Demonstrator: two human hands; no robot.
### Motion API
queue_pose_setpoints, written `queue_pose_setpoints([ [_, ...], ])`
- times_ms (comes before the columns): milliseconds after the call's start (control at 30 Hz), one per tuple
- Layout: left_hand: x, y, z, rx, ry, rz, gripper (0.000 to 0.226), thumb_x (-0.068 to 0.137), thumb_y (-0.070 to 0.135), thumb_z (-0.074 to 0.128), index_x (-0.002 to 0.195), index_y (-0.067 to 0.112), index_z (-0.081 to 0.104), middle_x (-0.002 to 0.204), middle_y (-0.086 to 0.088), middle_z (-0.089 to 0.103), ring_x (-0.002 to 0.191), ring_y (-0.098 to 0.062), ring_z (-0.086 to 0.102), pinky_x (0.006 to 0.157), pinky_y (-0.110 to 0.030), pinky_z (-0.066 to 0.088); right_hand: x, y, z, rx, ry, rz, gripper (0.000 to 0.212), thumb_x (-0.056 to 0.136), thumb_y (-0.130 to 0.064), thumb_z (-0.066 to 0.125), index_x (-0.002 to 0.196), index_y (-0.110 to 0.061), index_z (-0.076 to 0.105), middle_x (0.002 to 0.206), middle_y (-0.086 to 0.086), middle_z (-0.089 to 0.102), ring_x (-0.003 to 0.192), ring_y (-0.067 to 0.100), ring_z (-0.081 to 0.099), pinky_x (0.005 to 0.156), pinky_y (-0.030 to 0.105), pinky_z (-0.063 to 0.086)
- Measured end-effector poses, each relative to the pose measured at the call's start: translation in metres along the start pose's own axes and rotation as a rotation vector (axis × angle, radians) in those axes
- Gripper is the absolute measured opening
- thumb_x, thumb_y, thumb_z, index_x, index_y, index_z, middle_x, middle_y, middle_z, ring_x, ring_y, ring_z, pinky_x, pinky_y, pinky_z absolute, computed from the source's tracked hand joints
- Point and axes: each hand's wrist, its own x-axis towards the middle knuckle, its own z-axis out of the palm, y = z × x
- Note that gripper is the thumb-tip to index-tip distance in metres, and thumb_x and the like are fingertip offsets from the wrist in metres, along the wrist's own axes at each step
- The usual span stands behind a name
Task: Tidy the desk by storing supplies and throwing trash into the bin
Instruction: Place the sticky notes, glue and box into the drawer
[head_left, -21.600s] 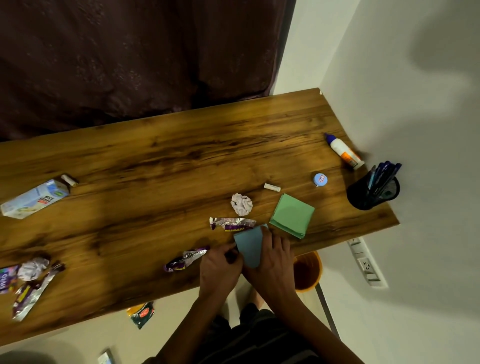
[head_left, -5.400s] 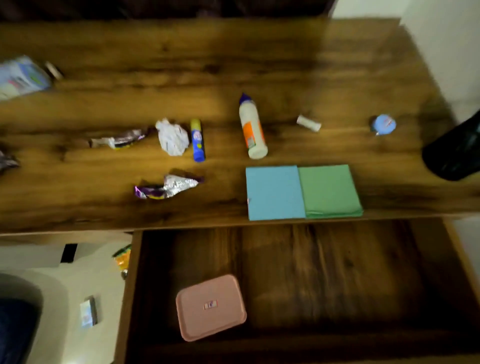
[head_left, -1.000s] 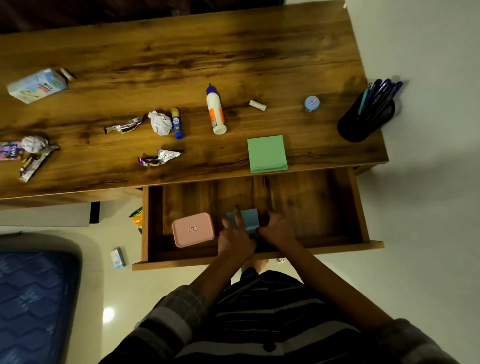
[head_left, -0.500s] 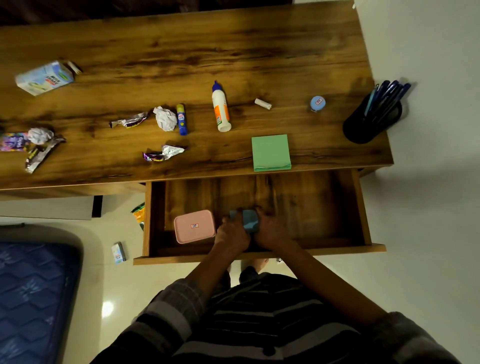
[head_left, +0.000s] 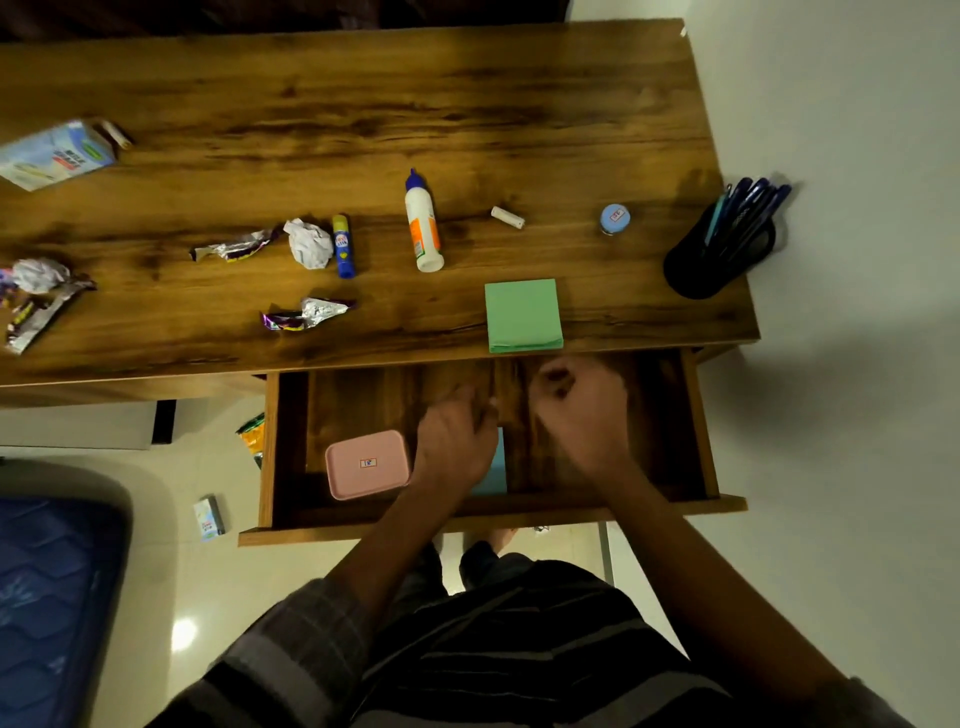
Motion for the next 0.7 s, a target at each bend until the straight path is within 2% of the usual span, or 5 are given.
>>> queue_pose_setpoints([
  [133,0.038,0.035,-0.016,-0.323,0.163,-0.046,0.039,0.100,0.031,0.056,0.133,0.012,0.064,0.127,-0.007,0.068,0.112,-0.021,0.067,0.094,-0.037,0.057,0.047,-0.027,-0.020,0.133,0.149,0.054,0.038,0.082,-0.043,0.063,0.111,-0.020,0.070,0.109,-0.002,0.069,0.096,0.011,0.067,0.077,0.023,0.057],
  [267,0.076,0.060,-0.022,-0.622,0.031,-0.340,0.033,0.105,0.032,0.051,0.132,0.017,0.061,0.126,-0.001,0.064,0.115,-0.022,0.063,0.089,-0.036,0.058,0.086,-0.035,-0.020,0.108,0.000,0.224,0.021,0.088,-0.027,0.066,0.089,-0.006,0.068,0.087,0.005,0.067,0.077,0.015,0.064,0.049,0.012,0.037],
  [467,0.092,0.068,-0.013,-0.655,0.000,-0.436,0.042,0.107,0.039,0.044,0.140,0.015,0.056,0.134,-0.005,0.061,0.116,-0.022,0.058,0.083,-0.029,0.045,0.096,-0.032,-0.013,0.129,-0.068,0.302,0.025,0.088,-0.019,0.069,0.105,-0.001,0.073,0.095,0.010,0.070,0.082,0.019,0.063,0.059,0.022,0.041],
  [600,0.079,0.054,-0.011,-0.650,0.057,-0.449,0.022,0.105,0.036,0.054,0.112,0.021,0.068,0.094,0.010,0.063,0.087,-0.008,0.058,0.087,-0.036,0.053,0.078,-0.017,-0.009,0.250,-0.008,0.362,0.027,0.082,-0.026,0.080,0.099,-0.006,0.074,0.095,0.007,0.075,0.084,0.019,0.071,0.067,0.032,0.058],
  [700,0.058,0.040,-0.005,-0.580,0.093,-0.402,0.021,0.101,0.032,0.062,0.114,0.019,0.072,0.101,0.008,0.069,0.095,-0.012,0.065,0.084,-0.033,0.057,0.053,-0.008,-0.007,0.386,-0.017,0.393,0.029,0.081,-0.028,0.082,0.105,-0.014,0.076,0.103,0.001,0.076,0.091,0.013,0.071,0.079,0.037,0.063],
])
